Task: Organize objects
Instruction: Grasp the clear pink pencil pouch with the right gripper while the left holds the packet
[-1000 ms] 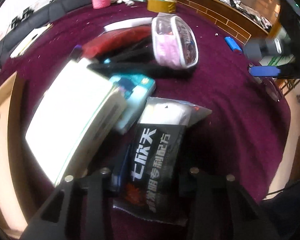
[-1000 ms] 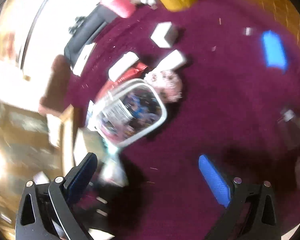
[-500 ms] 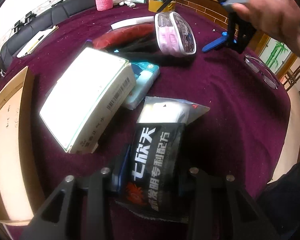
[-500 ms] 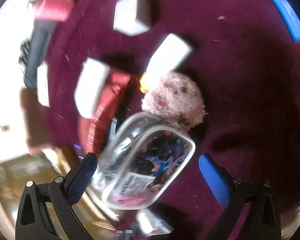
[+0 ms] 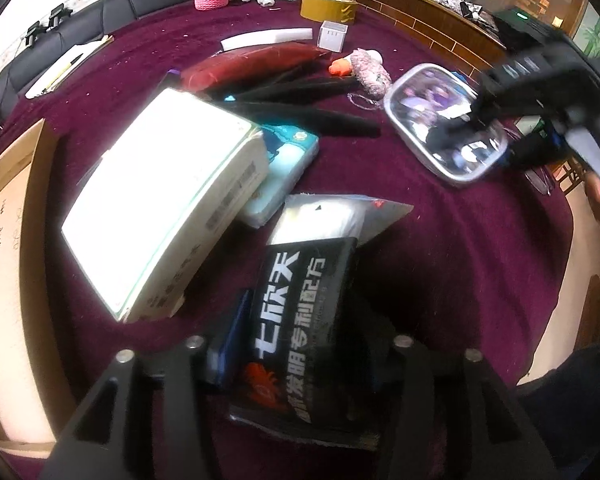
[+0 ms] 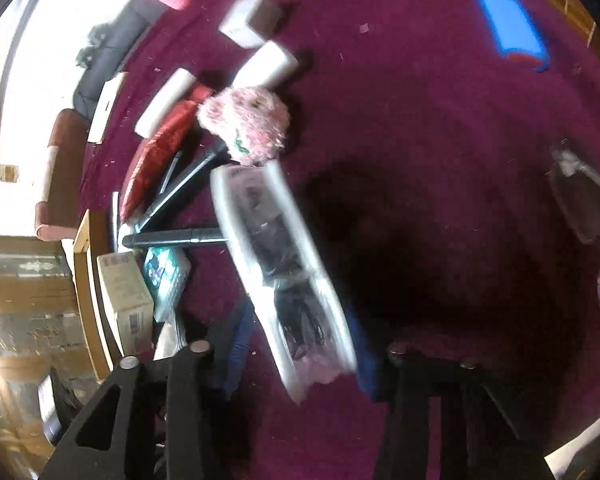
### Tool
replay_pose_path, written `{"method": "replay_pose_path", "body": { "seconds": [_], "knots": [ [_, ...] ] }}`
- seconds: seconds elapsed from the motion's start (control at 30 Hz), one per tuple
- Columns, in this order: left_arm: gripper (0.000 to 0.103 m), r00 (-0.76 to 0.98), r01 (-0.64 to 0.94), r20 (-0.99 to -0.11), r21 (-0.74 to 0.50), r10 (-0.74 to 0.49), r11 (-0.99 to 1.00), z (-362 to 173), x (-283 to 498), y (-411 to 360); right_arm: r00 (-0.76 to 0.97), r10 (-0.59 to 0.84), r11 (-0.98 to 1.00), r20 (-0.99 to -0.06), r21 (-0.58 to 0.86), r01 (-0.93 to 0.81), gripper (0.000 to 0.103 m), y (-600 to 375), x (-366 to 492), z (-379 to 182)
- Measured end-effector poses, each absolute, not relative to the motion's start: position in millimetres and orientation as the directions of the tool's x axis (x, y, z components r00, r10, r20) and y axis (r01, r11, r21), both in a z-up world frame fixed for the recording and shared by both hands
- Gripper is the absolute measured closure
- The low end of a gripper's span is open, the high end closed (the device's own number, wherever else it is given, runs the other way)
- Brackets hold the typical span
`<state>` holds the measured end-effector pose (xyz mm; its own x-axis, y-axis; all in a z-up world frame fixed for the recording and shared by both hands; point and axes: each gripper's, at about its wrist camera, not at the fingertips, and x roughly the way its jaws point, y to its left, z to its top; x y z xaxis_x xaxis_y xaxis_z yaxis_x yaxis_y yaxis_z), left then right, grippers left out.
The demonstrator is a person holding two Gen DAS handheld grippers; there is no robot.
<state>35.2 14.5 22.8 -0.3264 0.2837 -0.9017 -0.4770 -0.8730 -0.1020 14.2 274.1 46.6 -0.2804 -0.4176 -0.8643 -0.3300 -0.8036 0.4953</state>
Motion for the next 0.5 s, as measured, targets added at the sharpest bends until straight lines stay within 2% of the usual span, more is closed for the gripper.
{"method": "replay_pose_path", "body": {
  "seconds": [0.03, 0.07, 0.13, 0.33, 0.5],
  "knots": [
    [0.052, -0.328, -0.477, -0.901, -0.1, 0.282, -0.873, 22.5, 33.0, 15.8, -0.303, -0.42, -0.806, -0.856, 0.505, -0.309, 0.068, 274.9, 13.5, 49.8],
    [0.063, -0.334, -0.474, -0.9, -0.096, 0.28, -0.875, 22.6, 31.7, 17.2, -0.318, -0.412, -0.818, -0.854, 0.5, -0.282, 0.069, 271.1, 13.7, 55.5],
    [0.067, -0.328, -0.467, -0.894, -0.127, 0.305, -0.875, 24.1, 29.9, 16.6, -0.346, -0.397, -0.837, -0.85, 0.49, -0.244, 0.07, 266.3, 27.0, 66.0],
    [0.069, -0.341, -0.452, -0.858, -0.208, 0.383, -0.867, 36.5, 33.4, 13.2, -0.382, -0.414, -0.836, -0.827, 0.511, -0.201, 0.07, 271.0, 45.5, 77.3],
    [0.069, -0.379, -0.428, -0.832, -0.232, 0.406, -0.874, 50.5, 38.1, 1.8, -0.327, -0.398, -0.87, -0.857, 0.466, -0.163, 0.068, 258.6, 38.3, 65.0]
  ]
}}
